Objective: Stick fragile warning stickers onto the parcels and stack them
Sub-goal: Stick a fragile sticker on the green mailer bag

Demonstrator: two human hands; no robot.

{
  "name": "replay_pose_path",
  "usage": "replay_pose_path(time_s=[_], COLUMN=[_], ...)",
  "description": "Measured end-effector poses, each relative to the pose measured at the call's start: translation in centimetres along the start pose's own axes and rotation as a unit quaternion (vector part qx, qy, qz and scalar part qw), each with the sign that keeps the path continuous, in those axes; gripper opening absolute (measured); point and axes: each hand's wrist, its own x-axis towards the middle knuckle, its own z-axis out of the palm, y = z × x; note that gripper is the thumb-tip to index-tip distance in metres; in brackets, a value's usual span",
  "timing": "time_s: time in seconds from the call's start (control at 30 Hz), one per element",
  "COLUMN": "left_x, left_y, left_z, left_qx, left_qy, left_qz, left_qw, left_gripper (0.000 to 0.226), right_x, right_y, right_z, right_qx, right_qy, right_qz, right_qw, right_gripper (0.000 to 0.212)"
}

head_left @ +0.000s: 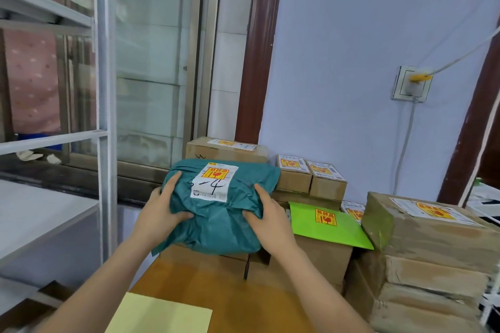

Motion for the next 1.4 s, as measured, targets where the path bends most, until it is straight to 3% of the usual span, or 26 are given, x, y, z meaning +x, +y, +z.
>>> replay_pose_path(time_s=[0.6, 0.87, 1.17, 1.4], left_x=[1.8, 1.3, -0.8, -2.3], left_y=[0.4, 0.4, 1.3, 1.2], left_z=[0.9, 0.6, -1.0, -1.3], left_qx=[0.053, 0.061, 0.127, 0.143], left_qy=[0.026, -0.002, -0.015, -0.01], left_qz=[-0.019, -0.023, 0.025, 0.041], left_qw=[0.998, 0.998, 0.991, 0.989], left_gripper=[0.086, 0.099, 0.11, 0.111], right_x=[2.0, 1.2, -1.0, -2.1], right_y=[0.4, 0.1, -0.2, -0.5], right_z=[0.7, 0.1, -1.1, -1.8], right_qx=[-0.054, -0.016, -0.012, -0.026], right_qy=[0.013, -0.013, -0.044, -0.025], right_qz=[-0.007, 0.019, 0.028, 0.016], right_qw=[0.998, 1.0, 0.999, 0.999], right_gripper=[0.058, 0.06, 0.089, 0.087])
